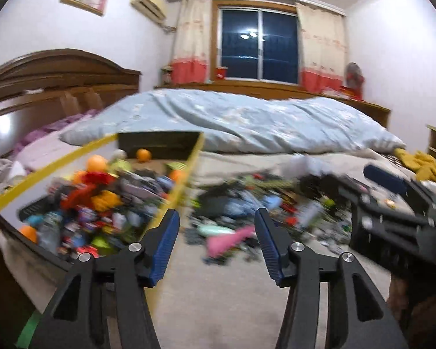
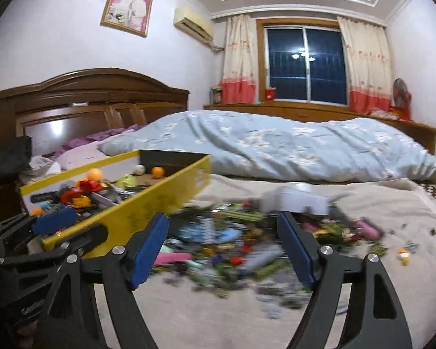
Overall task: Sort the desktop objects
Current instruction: 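Open both tools above the yellow box to drop the pieces, then move both open tools back to the Lego pile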
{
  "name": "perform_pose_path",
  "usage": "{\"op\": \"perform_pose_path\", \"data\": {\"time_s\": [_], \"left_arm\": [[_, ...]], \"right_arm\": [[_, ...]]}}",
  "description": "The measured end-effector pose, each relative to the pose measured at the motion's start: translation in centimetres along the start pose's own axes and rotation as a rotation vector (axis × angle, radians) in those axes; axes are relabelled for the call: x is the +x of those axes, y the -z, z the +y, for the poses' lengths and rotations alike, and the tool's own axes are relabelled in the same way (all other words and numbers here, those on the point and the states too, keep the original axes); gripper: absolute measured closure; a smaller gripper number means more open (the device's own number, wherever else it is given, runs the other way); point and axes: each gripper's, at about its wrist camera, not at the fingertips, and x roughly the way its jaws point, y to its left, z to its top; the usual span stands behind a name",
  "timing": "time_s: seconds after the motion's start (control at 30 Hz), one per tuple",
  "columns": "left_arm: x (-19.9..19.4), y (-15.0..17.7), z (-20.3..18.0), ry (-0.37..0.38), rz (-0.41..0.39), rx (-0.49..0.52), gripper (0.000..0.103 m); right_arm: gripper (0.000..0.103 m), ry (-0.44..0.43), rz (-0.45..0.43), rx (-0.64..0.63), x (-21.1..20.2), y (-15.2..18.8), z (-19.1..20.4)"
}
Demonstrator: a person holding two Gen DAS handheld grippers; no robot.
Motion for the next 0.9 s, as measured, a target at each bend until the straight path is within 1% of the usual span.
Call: {"op": "perform_pose_path", "data": {"time_s": [0.03, 0.07, 0.1, 0.17, 0.23, 0.33, 0.37, 0.4, 0.5, 0.63, 0.73, 0.8, 0.87, 0.9], "left_arm": [[0.3, 0.5, -0.8, 0.032, 0.019, 0.013, 0.049], [0.6, 0.9, -1.8, 0.057, 0.041, 0.048, 0.049], [0.8, 1.2, -2.6, 0.068, 0.051, 0.078, 0.049], [0.9, 2.1, -4.8, 0.090, 0.046, 0.165, 0.049], [0.9, 2.7, -6.3, 0.109, 0.041, 0.221, 0.049], [1.0, 3.2, -8.0, 0.173, 0.056, 0.258, 0.049], [1.0, 3.2, -8.4, 0.191, 0.057, 0.259, 0.049], [1.1, 3.2, -8.9, 0.210, 0.054, 0.259, 0.049], [2.0, 3.5, -10.5, 0.237, 0.060, 0.272, 0.049], [4.3, 4.2, -11.9, 0.273, 0.129, 0.243, 0.049], [6.2, 4.7, -12.3, 0.297, 0.158, 0.210, 0.049], [7.1, 5.0, -12.4, 0.304, 0.164, 0.187, 0.049], [7.7, 5.0, -12.2, 0.341, 0.187, 0.164, 0.049], [7.9, 5.1, -12.0, 0.367, 0.198, 0.154, 0.049]], "right_arm": [[0.025, 0.020, -0.001, -0.005, -0.2, 0.2, -0.8], [0.025, 0.037, 0.003, -0.008, -0.3, 0.5, -1.7], [0.025, 0.047, 0.008, -0.009, -0.5, 0.8, -2.4], [0.025, 0.072, 0.012, -0.010, -0.8, 1.3, -3.9], [0.025, 0.103, 0.025, -0.004, -1.3, 2.1, -5.6], [0.026, 0.101, 0.062, -0.005, -1.6, 3.3, -7.8], [0.028, 0.112, 0.068, -0.008, -1.7, 3.8, -8.5], [0.032, 0.118, 0.076, -0.010, -1.9, 4.2, -8.9], [0.039, 0.121, 0.125, -0.023, -2.1, 5.7, -10.3], [0.047, 0.102, 0.186, -0.047, -2.1, 7.5, -11.2], [0.048, 0.094, 0.237, -0.089, -1.6, 8.5, -11.1], [0.048, 0.060, 0.256, -0.080, -1.1, 8.5, -11.3], [0.048, 0.041, 0.296, -0.085, -0.4, 8.3, -11.2], [0.048, 0.036, 0.332, -0.087, 0.1, 8.3, -11.3]]}}
